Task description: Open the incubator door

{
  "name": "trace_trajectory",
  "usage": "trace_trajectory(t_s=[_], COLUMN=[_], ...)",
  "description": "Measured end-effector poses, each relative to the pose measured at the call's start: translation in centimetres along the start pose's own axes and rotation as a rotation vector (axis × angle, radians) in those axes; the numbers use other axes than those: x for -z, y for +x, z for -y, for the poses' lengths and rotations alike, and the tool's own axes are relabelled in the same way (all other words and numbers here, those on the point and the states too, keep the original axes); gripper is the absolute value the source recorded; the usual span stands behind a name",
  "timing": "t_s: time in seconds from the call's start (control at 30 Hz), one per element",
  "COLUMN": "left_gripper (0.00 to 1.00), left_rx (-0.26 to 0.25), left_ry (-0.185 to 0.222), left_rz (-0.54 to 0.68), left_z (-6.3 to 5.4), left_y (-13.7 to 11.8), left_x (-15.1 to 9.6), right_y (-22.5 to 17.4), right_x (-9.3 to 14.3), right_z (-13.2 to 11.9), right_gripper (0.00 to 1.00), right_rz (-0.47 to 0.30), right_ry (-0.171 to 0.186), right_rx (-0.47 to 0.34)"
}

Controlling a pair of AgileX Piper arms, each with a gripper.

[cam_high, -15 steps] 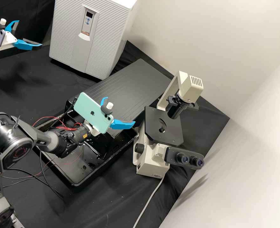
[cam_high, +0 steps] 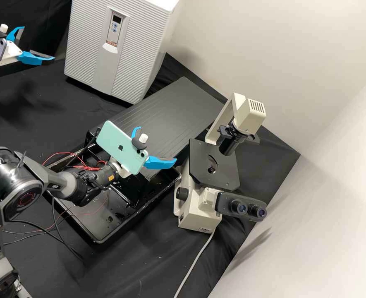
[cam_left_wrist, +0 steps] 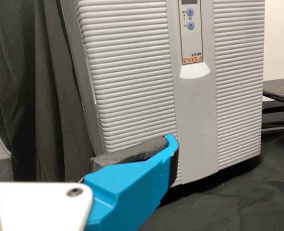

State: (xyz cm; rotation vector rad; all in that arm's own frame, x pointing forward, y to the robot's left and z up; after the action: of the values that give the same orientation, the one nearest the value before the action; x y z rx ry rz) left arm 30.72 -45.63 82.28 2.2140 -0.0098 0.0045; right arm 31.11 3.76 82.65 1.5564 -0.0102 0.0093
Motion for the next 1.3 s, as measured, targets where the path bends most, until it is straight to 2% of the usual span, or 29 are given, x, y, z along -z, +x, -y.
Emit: trace_trajectory(t_s=[0.73, 0.9, 1.3], left_gripper=[1.00, 1.00, 1.00], left_rx=[0.000, -0.010, -0.041], left_ry=[0.003, 0.024, 0.028], left_rz=[0.002, -0.036, -0.198], left_z=[0.0, -0.3, -0.9], left_y=[0.0, 0.7, 3.3], left_x=[0.0, 1.6, 7.4], right_y=[0.0, 0.0, 0.0], right_x=[0.0, 0.0, 0.0], right_z=[0.0, 0.0, 0.0], right_gripper=[1.00, 1.00, 1.00], right_rz=[0.000, 0.000, 0.000], right_ry=[0.000, 0.000, 0.000], right_rx=[0.000, 0.000, 0.000])
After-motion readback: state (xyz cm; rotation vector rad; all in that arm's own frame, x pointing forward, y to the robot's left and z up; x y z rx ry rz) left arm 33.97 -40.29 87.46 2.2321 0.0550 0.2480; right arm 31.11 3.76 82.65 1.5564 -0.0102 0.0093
